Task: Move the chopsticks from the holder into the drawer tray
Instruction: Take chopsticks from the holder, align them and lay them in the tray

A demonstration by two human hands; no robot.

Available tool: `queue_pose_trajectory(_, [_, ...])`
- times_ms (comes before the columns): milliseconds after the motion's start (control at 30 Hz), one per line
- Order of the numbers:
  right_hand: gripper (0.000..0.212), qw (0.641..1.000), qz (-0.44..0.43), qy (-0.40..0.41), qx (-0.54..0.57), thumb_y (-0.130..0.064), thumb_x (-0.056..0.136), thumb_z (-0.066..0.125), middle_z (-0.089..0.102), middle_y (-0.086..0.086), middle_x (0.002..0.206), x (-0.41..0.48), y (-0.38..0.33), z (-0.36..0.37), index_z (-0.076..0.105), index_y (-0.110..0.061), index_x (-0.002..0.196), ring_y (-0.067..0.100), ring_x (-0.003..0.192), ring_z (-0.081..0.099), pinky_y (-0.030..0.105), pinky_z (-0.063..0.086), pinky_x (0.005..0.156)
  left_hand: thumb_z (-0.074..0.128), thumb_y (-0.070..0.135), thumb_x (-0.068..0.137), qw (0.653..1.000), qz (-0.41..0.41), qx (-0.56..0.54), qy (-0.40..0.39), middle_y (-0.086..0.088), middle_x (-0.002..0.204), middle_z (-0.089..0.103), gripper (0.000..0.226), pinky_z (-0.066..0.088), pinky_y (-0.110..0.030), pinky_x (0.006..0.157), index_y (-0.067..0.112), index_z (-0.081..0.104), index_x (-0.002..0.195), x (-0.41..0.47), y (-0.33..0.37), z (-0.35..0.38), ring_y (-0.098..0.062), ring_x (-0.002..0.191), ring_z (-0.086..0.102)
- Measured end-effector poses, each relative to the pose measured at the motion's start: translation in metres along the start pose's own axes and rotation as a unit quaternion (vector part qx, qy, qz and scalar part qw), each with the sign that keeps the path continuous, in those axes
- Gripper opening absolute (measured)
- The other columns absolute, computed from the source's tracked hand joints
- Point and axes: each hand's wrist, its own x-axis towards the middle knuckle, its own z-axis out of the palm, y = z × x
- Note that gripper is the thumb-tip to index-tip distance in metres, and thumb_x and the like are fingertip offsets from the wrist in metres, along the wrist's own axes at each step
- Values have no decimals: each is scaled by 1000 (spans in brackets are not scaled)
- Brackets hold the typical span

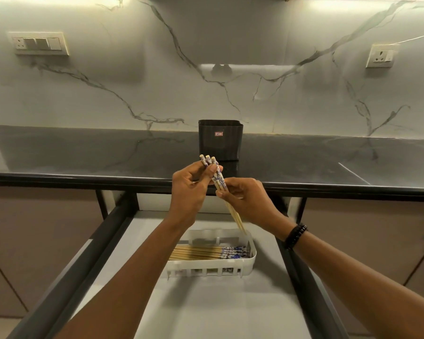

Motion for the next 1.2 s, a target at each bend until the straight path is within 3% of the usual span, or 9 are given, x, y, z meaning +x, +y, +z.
queue_pose_trajectory(200, [23,983,97,44,151,-14,87,71,75,11,98,-1,11,-2,71,-7,109,21,90,73,32,60,82,64,20,91,1000,2,17,10,1,107,70,30,58,-22,76,11,64,120,-3,-3,9,-11,95,68])
queue_pose_trajectory(300, [23,913,187,75,355,-11,89,67,74,16,102,0,16,-15,63,-6,111,26,94,73,35,60,81,60,25,94,999,-29,18,12,-4,92,71,20,59,-26,68,11,63,107,-9,-5,14,-15,78,69])
queue_pose_trajectory(400, [23,834,239,118,483,-10,94,61,73,15,109,3,22,-22,58,-6,116,26,100,72,35,61,84,50,35,98,988,-125,8,-91,-11,83,73,35,59,-31,66,5,67,99,-17,-7,20,-21,69,69])
queue_pose_trajectory(500, [21,764,259,150,572,-9,95,58,72,15,111,5,26,-22,57,-6,117,25,104,70,38,58,88,42,48,97,954,-254,15,-161,-12,92,74,50,59,-34,71,5,69,102,-26,-8,30,-23,81,71])
queue_pose_trajectory(633, [26,701,265,144,646,-11,96,56,72,15,113,1,21,-17,57,-4,121,25,108,69,38,59,86,40,56,95,931,-341,-30,-124,-2,121,65,51,57,-39,87,18,57,124,-31,-15,39,-22,110,63])
queue_pose_trajectory(767, [32,686,275,104,666,-11,96,57,70,18,118,-5,9,-3,55,-4,127,25,99,73,33,61,81,45,45,97,925,-313,-214,11,-4,127,64,40,49,-49,99,18,60,123,-25,-18,33,-22,120,59])
queue_pose_trajectory(867, [30,701,295,93,642,-13,95,59,71,21,113,-7,1,5,57,-1,122,24,92,75,32,62,79,43,31,101,905,-276,-319,63,-10,122,67,36,52,-44,95,9,57,126,-19,-15,22,-23,112,65])
queue_pose_trajectory(1000, [35,734,265,92,618,-29,100,49,70,21,116,-4,4,-2,58,-2,119,25,98,73,33,61,83,40,25,103,886,-270,-364,95,-17,117,69,34,57,-38,87,2,57,122,-7,-9,4,-26,107,68])
queue_pose_trajectory(1200, [47,727,241,96,636,-43,103,35,70,19,119,-3,17,-26,59,-5,119,31,111,68,36,58,89,42,22,103,872,-286,-379,120,-19,111,70,27,59,-39,82,3,60,110,4,-7,-17,-28,103,69])
